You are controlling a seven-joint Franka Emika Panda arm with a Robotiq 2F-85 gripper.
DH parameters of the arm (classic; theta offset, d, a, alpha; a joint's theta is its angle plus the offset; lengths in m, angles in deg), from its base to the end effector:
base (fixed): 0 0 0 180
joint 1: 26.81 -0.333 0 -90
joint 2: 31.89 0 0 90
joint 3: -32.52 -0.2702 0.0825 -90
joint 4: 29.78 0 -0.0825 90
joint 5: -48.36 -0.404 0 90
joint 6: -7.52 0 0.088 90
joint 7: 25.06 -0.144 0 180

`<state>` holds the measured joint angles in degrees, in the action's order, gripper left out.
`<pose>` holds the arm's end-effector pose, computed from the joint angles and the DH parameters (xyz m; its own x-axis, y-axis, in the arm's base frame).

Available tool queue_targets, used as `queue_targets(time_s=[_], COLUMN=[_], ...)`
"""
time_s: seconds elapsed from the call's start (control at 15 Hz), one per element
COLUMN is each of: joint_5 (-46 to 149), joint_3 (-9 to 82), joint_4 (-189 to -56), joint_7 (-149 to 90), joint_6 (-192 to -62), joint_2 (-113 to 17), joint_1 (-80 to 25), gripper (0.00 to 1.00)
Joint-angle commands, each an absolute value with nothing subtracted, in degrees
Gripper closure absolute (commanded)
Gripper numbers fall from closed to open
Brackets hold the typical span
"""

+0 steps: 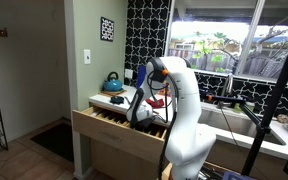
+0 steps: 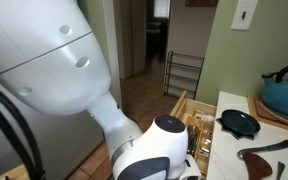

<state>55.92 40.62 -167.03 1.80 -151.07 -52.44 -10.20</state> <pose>0.4448 -0.2098 0.0730 0.9853 0.1667 -0.0377 0.1696 -0.9812 0.0920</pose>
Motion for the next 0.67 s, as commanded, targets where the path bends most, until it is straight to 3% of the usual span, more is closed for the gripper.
queue_targets(time_s=[0.0,0.6], joint_5=[59.36,58.57], joint_3=[42.53,41.95], joint_4=[-167.32,-169.0], joint_7=[-1.37,-0.3], joint_6=[-150.61,-149.54], joint_2=[-51.17,-45.36], joint_1=[-11.87,-11.38], gripper=[0.97,0.97])
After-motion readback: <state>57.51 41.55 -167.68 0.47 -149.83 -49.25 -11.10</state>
